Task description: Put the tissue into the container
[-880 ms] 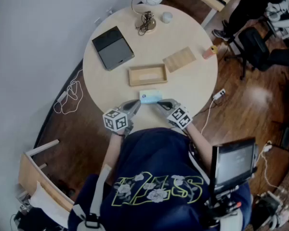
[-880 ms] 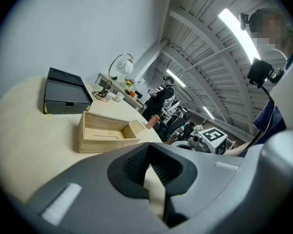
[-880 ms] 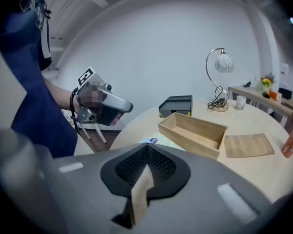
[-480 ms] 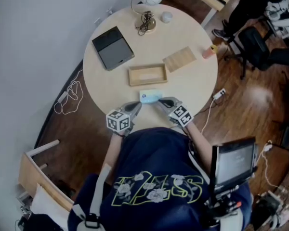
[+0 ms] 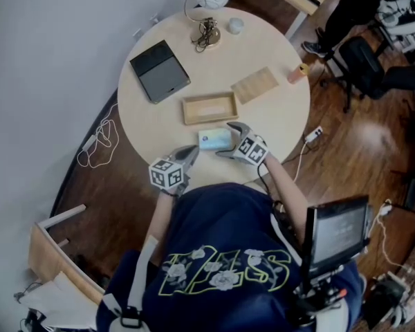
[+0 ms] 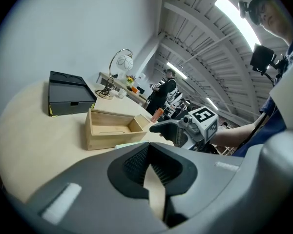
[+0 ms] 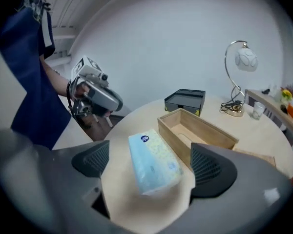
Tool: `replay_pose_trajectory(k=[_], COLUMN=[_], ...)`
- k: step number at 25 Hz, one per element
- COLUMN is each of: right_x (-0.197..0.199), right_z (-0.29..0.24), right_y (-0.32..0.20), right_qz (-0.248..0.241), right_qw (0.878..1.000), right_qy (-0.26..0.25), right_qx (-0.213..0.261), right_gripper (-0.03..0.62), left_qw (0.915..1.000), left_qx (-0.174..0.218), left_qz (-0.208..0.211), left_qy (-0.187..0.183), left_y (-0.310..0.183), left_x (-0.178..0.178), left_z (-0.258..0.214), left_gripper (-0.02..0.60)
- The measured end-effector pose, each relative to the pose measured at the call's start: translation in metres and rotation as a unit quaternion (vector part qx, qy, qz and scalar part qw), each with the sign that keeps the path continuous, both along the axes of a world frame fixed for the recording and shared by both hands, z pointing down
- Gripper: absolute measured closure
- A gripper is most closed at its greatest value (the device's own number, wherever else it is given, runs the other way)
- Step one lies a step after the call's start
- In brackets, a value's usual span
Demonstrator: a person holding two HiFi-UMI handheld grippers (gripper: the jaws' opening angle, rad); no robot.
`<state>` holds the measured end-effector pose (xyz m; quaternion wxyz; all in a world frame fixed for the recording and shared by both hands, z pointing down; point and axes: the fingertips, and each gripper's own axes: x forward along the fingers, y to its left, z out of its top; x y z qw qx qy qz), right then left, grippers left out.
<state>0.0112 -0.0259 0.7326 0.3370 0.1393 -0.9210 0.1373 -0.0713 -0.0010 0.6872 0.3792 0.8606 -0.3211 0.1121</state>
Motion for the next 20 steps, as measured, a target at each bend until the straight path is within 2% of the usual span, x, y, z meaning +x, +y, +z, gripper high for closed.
replay_pose_trajectory(k=[3, 7, 9, 10, 11, 12, 17, 20], right_x=[-0.014, -0.023, -0.020, -0.017, -0.014, -0.011, -0.012, -0.026], right_z=[0.028, 0.069, 0.085, 0.089, 0.092, 0.093, 0.068, 0.023], right_y=[-0.007, 0.001, -0.001, -0.002, -0.001, 0.001, 0.006, -0.018], right_qz=[-0.059, -0.126, -0.140, -0.143, -0.145, -0.145, -0.160, -0.144], right_qw=[0.996, 0.982, 0.972, 0.968, 0.965, 0.964, 0.963, 0.974], right_qy=[0.067, 0.140, 0.180, 0.196, 0.208, 0.216, 0.216, 0.172], right_qx=[0.024, 0.028, 0.053, 0.064, 0.066, 0.061, 0.006, 0.030], right_gripper=[0.022, 0.016, 0.029, 0.073, 0.160, 0.197, 0.220, 0.223], left_qw=[1.0000, 1.0000, 1.0000, 0.9999, 0.9999, 0.9999, 0.9992, 0.9987], left_qx=[0.001, 0.003, 0.002, 0.002, 0.002, 0.002, -0.001, 0.001], left_qz=[-0.003, -0.006, -0.009, -0.010, -0.013, -0.016, -0.040, -0.049], left_qy=[0.001, 0.001, 0.000, 0.000, -0.001, 0.000, 0.008, 0.011], left_y=[-0.003, -0.001, 0.001, 0.002, 0.003, 0.004, 0.005, 0.002], left_x=[-0.001, 0.000, -0.001, -0.001, -0.002, -0.003, -0.015, -0.021], left_z=[-0.002, -0.006, -0.007, -0.007, -0.008, -0.009, -0.012, -0.016], left_gripper=[0.577, 0.575, 0.575, 0.576, 0.576, 0.576, 0.576, 0.576])
